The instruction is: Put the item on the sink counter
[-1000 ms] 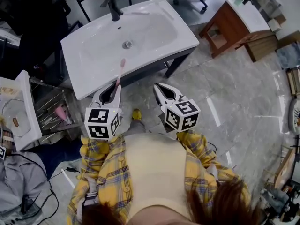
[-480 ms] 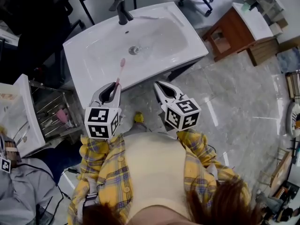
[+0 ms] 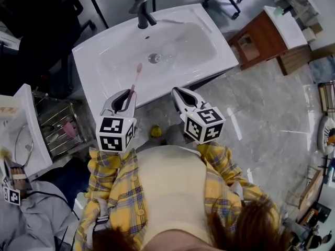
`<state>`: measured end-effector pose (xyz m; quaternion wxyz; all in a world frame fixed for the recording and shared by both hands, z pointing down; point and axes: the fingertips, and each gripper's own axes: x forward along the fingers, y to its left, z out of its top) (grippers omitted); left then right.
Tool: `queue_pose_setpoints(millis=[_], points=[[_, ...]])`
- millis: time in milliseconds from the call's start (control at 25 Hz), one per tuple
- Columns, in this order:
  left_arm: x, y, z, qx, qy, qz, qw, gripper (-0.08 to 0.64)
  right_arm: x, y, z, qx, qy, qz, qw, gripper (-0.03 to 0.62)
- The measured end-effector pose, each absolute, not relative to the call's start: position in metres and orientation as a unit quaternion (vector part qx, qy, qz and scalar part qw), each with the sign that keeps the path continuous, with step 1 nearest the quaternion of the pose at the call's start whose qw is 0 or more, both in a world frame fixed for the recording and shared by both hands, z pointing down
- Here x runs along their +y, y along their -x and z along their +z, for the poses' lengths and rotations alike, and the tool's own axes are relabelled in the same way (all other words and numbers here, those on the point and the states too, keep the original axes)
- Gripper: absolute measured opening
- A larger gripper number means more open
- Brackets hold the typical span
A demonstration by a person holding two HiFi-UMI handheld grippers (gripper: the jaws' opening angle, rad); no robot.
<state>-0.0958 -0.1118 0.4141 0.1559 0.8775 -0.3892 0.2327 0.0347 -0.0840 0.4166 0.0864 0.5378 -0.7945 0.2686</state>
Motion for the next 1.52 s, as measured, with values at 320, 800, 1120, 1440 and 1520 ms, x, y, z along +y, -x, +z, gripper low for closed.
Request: queue_pose_setpoints(millis=[320,800,1120,1440,1520], points=[[-0.145,0.107,0.418,-0.414,-0.866,0.244,0.142,0.052,-0.120,-0.036,0.423,-0.805,-0.523,0.269,0.085,0.014],[-0.209,0.097,0.431,-0.446,-0.846,0.253,0.146,0.052,-0.193,-0.034,0.428,-0.839,-0.466,0.265,0.098,0.014],[-0.244,0.105,0.443,-0.467,-0.827,0.269,0.158,0.052,-0.229,-0.027,0.434,-0.856,-0.428,0.267,0.115,0.014],[-0.278,0.110,0.461,-0.472,-0.815,0.302,0.147,0.052,-0.251,-0.024,0.448,-0.863,-0.403,0.277,0.126,0.014],[-0.286,0.111,0.464,-0.472,-0.812,0.310,0.145,0.052,-0.256,-0.025,0.451,-0.864,-0.399,0.280,0.128,0.014]])
